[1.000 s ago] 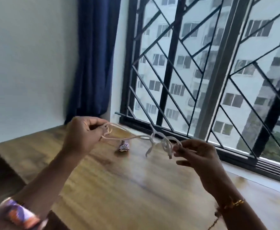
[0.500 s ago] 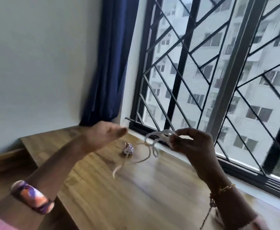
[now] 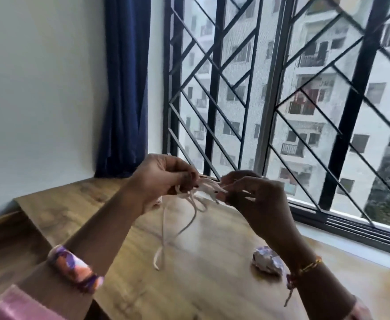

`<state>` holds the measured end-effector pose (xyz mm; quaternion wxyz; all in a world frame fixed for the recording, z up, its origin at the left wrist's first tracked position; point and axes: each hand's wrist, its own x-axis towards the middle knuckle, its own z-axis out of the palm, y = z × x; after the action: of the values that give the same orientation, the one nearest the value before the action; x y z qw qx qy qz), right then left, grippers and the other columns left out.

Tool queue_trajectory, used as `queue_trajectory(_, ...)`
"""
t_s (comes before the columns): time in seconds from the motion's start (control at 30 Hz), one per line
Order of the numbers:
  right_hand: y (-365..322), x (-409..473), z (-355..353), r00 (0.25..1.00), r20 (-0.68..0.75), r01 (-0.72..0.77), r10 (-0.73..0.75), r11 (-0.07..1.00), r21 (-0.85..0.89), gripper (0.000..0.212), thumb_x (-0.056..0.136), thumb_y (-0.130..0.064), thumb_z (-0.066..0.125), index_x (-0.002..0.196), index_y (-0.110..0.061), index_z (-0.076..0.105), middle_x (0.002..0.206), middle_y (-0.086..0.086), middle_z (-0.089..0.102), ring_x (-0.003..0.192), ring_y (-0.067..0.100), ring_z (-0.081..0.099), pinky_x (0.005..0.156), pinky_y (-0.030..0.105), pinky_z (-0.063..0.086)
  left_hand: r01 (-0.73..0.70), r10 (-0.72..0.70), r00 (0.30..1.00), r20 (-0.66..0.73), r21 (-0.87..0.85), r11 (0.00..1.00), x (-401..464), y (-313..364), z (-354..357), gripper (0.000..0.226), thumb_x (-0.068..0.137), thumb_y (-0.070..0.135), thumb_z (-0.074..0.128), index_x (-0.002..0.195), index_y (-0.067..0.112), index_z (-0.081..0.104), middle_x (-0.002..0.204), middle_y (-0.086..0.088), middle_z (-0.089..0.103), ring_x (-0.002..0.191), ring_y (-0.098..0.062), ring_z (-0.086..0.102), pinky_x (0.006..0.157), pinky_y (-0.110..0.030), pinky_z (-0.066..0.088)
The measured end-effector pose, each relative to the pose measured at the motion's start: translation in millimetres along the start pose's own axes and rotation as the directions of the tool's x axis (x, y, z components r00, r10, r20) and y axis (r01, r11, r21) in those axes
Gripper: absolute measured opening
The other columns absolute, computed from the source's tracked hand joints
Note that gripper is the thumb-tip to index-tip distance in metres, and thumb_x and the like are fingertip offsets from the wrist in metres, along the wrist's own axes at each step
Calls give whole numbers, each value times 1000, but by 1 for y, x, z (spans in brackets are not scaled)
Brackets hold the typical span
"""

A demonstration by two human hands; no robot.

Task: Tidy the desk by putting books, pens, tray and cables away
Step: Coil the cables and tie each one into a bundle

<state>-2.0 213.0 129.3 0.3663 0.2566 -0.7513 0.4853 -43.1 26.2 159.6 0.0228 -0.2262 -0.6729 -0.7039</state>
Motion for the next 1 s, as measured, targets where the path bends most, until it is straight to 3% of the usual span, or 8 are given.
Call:
queue_trajectory(0.13,-12,-17,-9,996,66,63,-58,995,-77,9,67,-19,77,72,-22,72,92,-17,69,90,3,66,74,23,55,-108,101,978,-184,-27,994,-6,4,16,8,70,-7,67,70,0,66,50,-4,66,41,-10,61,45,-17,52)
queue_trajectory(0.3,-26,-27,-29,963,186,227,-193,957,-183,7,77,-31,65,76,-23,66,91,-15,69,95,1,65,81,23,52,-311,523,813,-256,568,762,10,-1,33,13,81,2,67,74,14,69,58,3,64,44,-2,59,49,-19,53)
queue_trajectory(0.4,-25,-30,-52,988,118,117,-97,976,-182,3,79,-22,66,79,-23,68,83,-12,72,79,2,69,71,17,54,-282,394,893,-216,414,866,10,13,31,15,85,12,65,72,19,65,62,0,63,51,-6,60,53,-20,55)
queue_trajectory(0.47,-20,-25,-64,1000,29,0,4,990,-138,26,74,1,70,67,-24,67,75,-11,72,70,2,69,63,16,53,-255,257,966,26,259,932,1,28,40,20,76,34,66,84,15,68,72,-5,68,68,-13,65,65,-20,57)
queue_trajectory(0.6,-20,-9,-67,983,-161,-99,87,993,-63,27,72,8,71,66,-17,67,70,1,71,62,15,67,56,32,56,-281,81,888,453,393,876,-12,35,76,41,65,35,81,98,13,69,94,-1,73,88,-10,68,80,-26,54)
queue_trajectory(0.73,-28,2,-65,964,-175,-179,198,977,119,8,72,-8,74,75,-5,68,74,15,69,61,23,65,50,32,53,-319,213,917,338,301,899,-1,26,87,20,71,10,77,89,4,70,83,-11,74,79,-23,71,73,-33,58)
queue_trajectory(0.87,-25,7,-71,907,205,-421,368,770,480,41,69,-21,67,105,-3,63,96,13,69,81,16,66,68,26,56,-463,395,881,259,310,830,19,22,78,9,74,8,73,81,4,69,76,-11,72,69,-24,69,65,-37,59)
queue_trajectory(1.0,-9,17,-62,908,153,-409,390,742,531,54,64,-13,71,115,0,56,96,17,68,82,22,67,75,31,56,-553,495,833,249,412,724,41,17,76,7,79,14,71,81,8,67,77,-5,71,71,-20,68,66,-39,56)
